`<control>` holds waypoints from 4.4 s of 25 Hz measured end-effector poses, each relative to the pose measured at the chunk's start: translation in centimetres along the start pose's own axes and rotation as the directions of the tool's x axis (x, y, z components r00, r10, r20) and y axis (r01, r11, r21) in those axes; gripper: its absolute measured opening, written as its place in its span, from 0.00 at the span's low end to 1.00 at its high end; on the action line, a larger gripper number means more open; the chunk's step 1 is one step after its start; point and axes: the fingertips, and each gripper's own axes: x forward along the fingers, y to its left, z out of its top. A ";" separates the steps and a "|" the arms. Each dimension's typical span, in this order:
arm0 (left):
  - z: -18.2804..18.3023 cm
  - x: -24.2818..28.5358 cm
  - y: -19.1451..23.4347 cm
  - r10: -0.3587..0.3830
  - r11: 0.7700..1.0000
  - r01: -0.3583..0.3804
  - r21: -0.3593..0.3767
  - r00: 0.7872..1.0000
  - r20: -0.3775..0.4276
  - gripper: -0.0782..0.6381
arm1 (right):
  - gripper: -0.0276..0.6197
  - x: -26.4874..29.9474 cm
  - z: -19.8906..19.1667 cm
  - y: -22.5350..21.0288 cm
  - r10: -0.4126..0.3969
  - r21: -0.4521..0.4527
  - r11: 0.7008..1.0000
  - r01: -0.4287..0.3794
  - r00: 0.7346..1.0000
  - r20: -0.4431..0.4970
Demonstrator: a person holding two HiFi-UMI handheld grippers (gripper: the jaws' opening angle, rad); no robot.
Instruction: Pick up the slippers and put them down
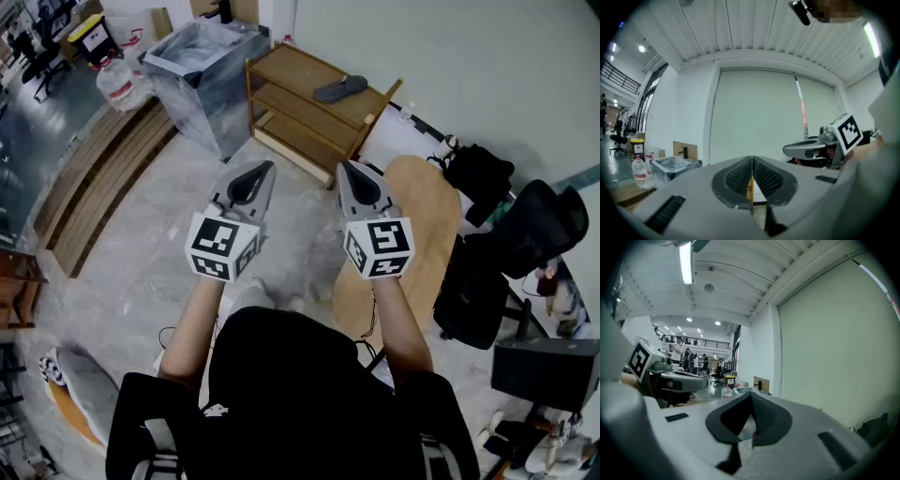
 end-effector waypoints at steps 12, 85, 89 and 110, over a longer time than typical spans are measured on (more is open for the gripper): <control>-0.4 0.0 -1.1 0.005 1.000 -0.005 0.006 1.000 -0.004 0.12 | 0.04 -0.8 -0.7 -0.3 0.025 0.006 1.000 -0.025 1.000 -0.004; -4.1 35.1 27.9 -0.120 0.986 0.107 -0.132 0.988 -0.096 0.12 | 0.04 38.8 -3.3 -17.8 -0.081 0.064 0.994 0.091 0.987 -0.136; -4.5 37.8 27.5 -0.122 0.986 0.107 -0.131 0.986 -0.111 0.12 | 0.04 40.1 -4.0 -20.1 -0.073 0.076 0.994 0.084 0.987 -0.140; -10.6 49.3 27.8 -0.125 0.978 0.081 -0.192 0.965 -0.232 0.12 | 0.04 46.7 -11.2 -29.5 -0.015 0.136 0.989 0.053 0.964 -0.267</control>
